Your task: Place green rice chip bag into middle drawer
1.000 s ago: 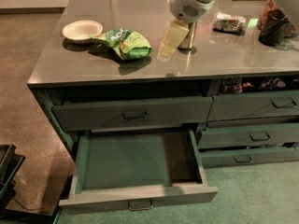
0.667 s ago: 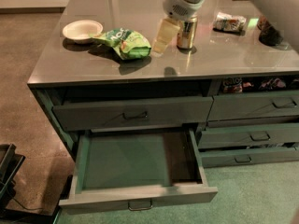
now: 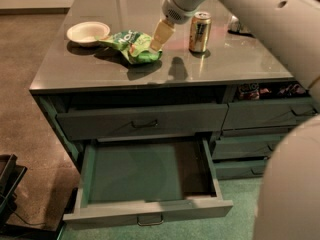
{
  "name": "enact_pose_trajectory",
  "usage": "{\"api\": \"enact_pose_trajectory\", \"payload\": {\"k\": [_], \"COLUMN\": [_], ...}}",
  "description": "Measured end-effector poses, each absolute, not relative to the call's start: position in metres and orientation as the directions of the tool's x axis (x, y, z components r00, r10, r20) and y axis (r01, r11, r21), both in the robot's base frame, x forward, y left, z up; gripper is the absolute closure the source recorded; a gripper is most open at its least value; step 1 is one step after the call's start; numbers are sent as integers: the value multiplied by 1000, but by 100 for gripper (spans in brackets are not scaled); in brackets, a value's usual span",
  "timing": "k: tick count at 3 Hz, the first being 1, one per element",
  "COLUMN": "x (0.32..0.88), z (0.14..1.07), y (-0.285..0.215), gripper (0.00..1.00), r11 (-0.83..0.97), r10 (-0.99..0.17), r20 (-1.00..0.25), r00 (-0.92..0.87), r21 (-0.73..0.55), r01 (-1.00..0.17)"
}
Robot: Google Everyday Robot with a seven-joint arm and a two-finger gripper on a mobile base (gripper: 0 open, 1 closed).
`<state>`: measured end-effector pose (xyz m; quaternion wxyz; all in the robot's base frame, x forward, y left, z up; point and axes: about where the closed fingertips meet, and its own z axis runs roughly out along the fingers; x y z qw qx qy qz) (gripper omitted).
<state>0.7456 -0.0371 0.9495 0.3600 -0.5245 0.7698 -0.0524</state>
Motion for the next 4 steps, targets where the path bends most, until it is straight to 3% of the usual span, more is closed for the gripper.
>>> {"api": "enact_pose_trajectory", "payload": {"k": [2, 4], "x": [784, 760], "z": [928, 946], "y": [-19, -2], "gripper": [0, 0], "r11": [564, 572], "r10": [-742, -716], "r20": [-612, -606], "r00": [-273, -347], "r21": [-349, -224], "r01": [-749, -789]}}
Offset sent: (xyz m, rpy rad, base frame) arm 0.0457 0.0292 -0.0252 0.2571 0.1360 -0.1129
